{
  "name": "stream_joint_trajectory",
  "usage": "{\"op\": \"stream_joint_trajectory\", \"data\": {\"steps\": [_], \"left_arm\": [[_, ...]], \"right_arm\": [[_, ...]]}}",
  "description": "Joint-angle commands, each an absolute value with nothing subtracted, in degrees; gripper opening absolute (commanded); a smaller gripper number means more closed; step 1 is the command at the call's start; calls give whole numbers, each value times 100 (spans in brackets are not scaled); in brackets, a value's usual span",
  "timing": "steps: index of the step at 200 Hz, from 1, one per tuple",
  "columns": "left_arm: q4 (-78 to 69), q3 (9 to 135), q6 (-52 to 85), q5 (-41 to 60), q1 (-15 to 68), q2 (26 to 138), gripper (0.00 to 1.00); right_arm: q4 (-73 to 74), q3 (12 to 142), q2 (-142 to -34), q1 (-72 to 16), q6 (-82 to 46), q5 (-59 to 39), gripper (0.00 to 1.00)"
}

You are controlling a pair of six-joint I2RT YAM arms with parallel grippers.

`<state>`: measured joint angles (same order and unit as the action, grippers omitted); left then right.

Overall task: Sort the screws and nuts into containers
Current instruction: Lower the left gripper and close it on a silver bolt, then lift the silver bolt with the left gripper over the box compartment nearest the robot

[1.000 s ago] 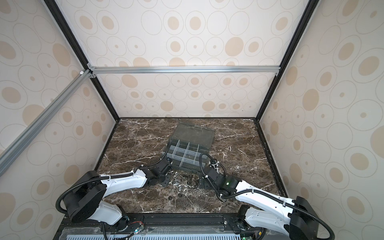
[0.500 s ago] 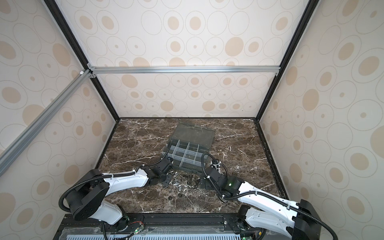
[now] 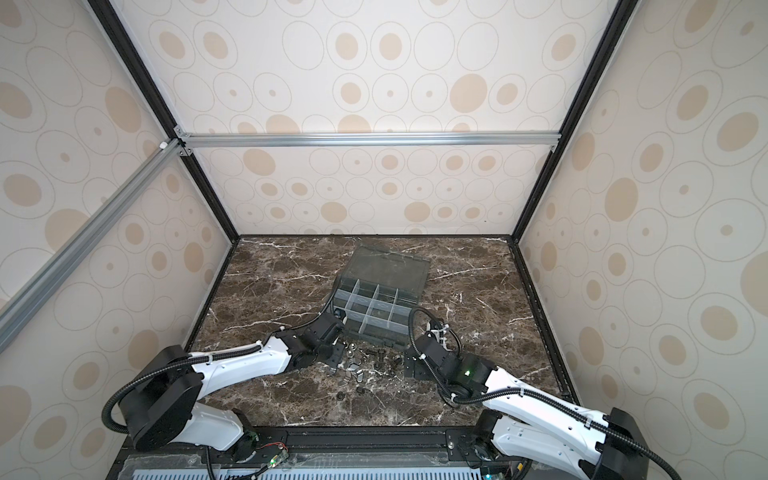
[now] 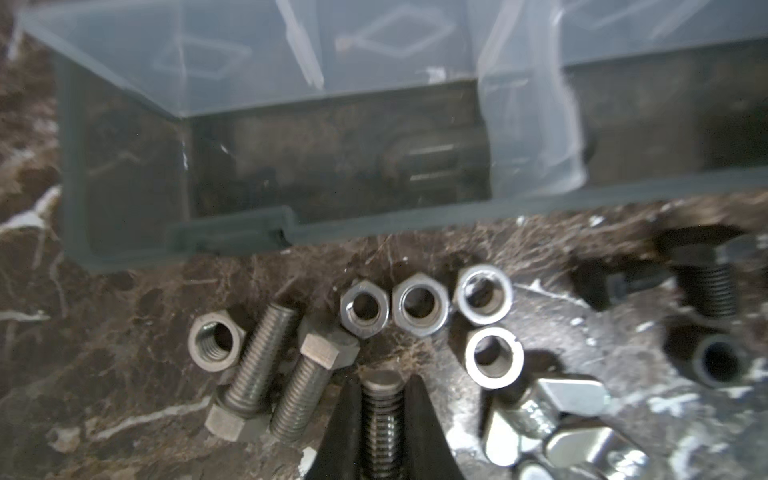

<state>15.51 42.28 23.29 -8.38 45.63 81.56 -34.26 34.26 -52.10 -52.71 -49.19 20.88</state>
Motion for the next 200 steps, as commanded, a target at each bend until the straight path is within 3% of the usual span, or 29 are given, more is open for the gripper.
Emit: {"op": "stream_joint_trajectory", "data": {"steps": [1, 100, 200], "left_arm": [[1604, 4701, 2329, -823, 4497, 7826, 5], [908, 5418, 1990, -255, 3591, 8401, 7], [304, 5274, 2293, 334, 2980, 8841, 8]], "right_arm": [[-3613, 3335, -5107, -5323, -5072, 2228, 100], [-3507, 3364, -5200, -5324, -4983, 2185, 100], [-3395, 3779, -6107, -5330, -4651, 2000, 100]]}}
